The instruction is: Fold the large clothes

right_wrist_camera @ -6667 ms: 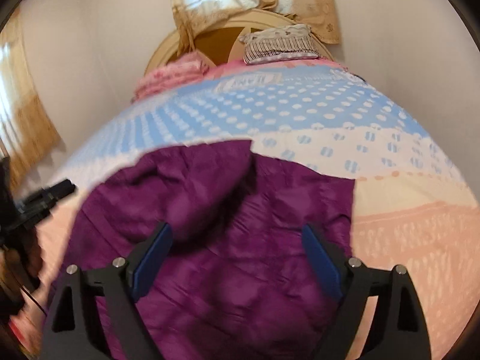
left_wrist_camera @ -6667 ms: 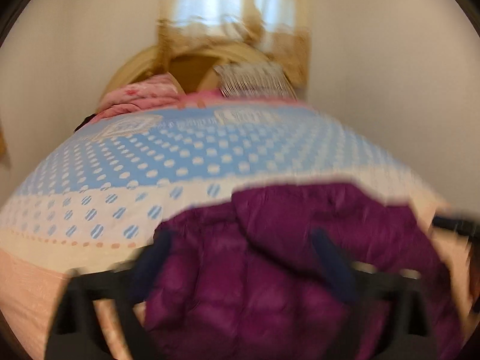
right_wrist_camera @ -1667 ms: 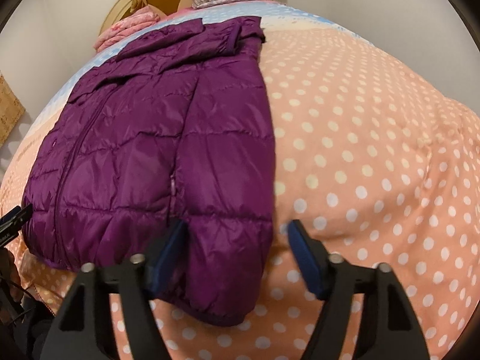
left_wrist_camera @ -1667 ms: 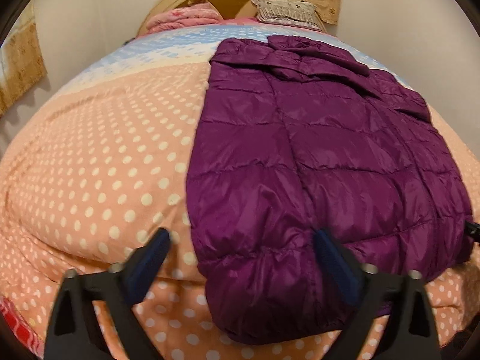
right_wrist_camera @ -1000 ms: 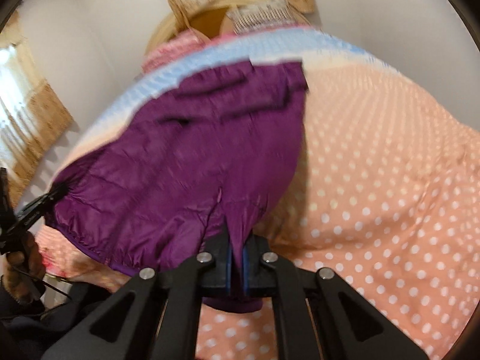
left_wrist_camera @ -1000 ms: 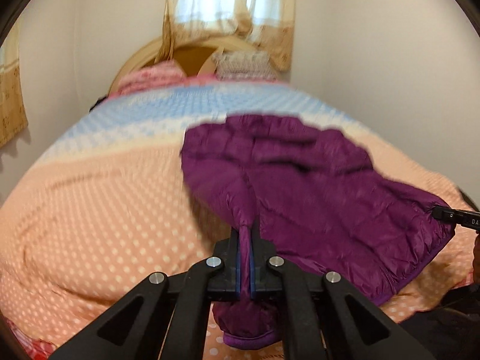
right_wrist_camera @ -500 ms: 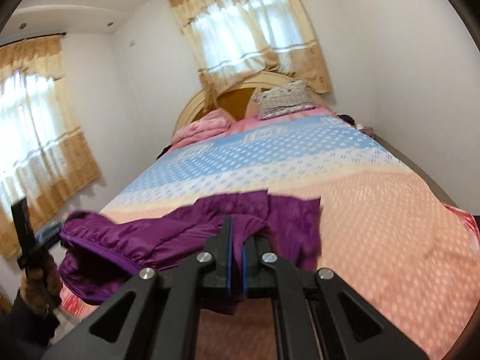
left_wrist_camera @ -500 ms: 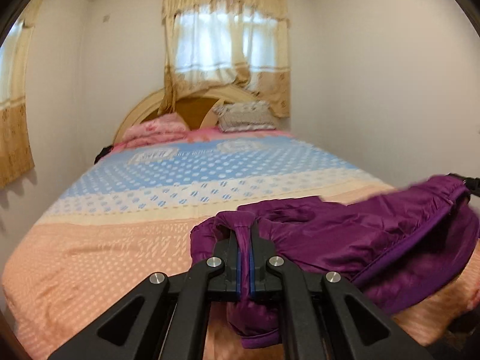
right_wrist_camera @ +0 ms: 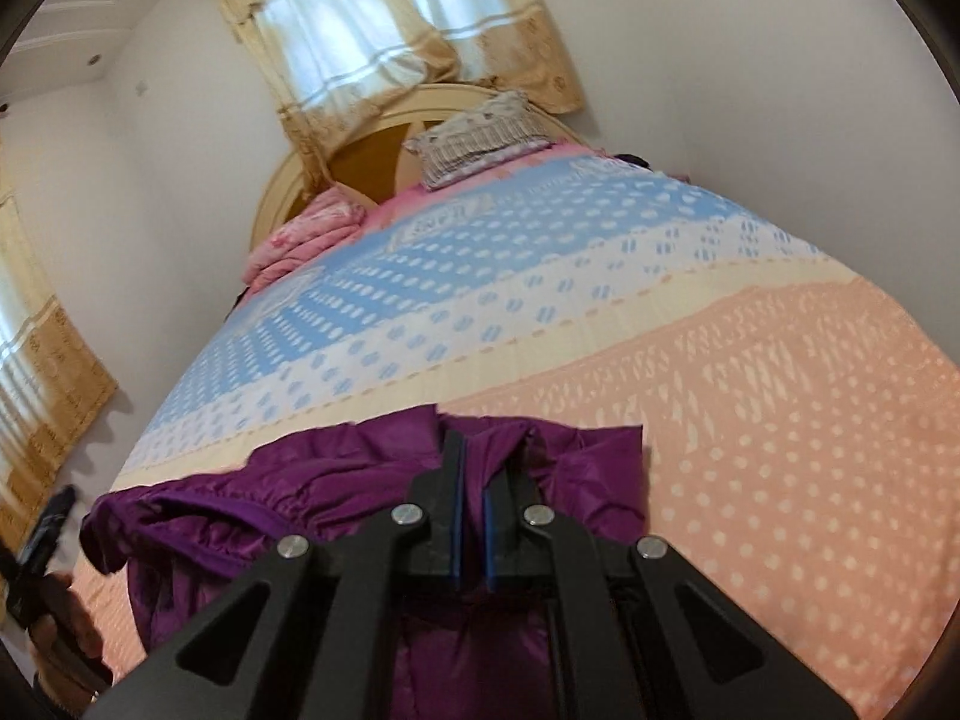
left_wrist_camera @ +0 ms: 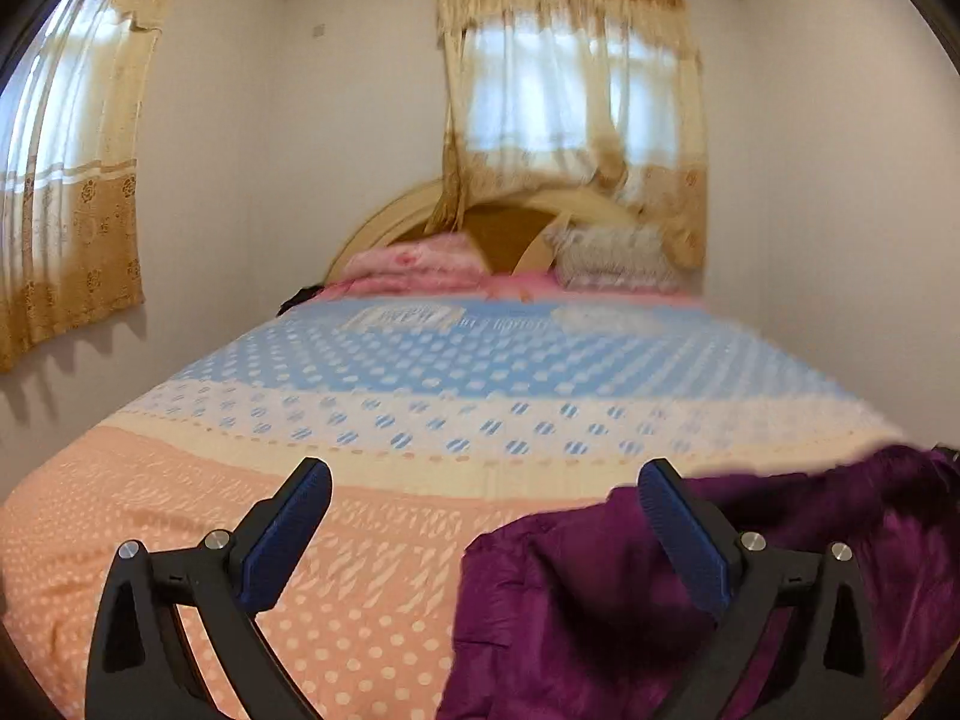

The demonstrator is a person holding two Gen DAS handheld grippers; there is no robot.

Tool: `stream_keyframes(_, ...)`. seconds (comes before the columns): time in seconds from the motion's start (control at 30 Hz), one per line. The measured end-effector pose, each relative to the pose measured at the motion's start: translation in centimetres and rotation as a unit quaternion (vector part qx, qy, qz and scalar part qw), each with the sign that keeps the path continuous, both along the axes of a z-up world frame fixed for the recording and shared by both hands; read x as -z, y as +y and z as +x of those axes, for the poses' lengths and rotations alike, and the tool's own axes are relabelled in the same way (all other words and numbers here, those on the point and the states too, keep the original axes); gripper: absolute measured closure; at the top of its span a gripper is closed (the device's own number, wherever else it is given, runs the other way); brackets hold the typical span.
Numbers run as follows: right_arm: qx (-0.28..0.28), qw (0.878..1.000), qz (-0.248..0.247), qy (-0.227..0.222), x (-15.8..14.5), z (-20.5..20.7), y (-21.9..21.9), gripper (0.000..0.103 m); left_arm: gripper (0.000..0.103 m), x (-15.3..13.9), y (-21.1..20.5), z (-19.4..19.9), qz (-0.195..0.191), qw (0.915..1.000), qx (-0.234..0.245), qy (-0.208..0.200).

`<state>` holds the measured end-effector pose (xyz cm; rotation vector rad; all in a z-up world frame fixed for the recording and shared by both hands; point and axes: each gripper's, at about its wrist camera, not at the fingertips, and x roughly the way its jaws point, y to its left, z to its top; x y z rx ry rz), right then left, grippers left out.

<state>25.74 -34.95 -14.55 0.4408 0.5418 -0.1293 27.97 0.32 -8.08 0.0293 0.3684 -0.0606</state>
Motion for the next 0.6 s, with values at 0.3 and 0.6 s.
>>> stream_keyframes(0.3,0.044,0.999,-0.017,-0.004,-0.3,2.5,0.9,0.025,0.001,3.3,-4.7,2.7,0.044,0.9964,-0.057,0.044)
stream_keyframes(0.6,-0.104,0.980,-0.154,0.066,3.6,4.9,12.3,0.035,0.001,8.1,-6.6,7.0,0.105,0.9815,-0.125,0.101)
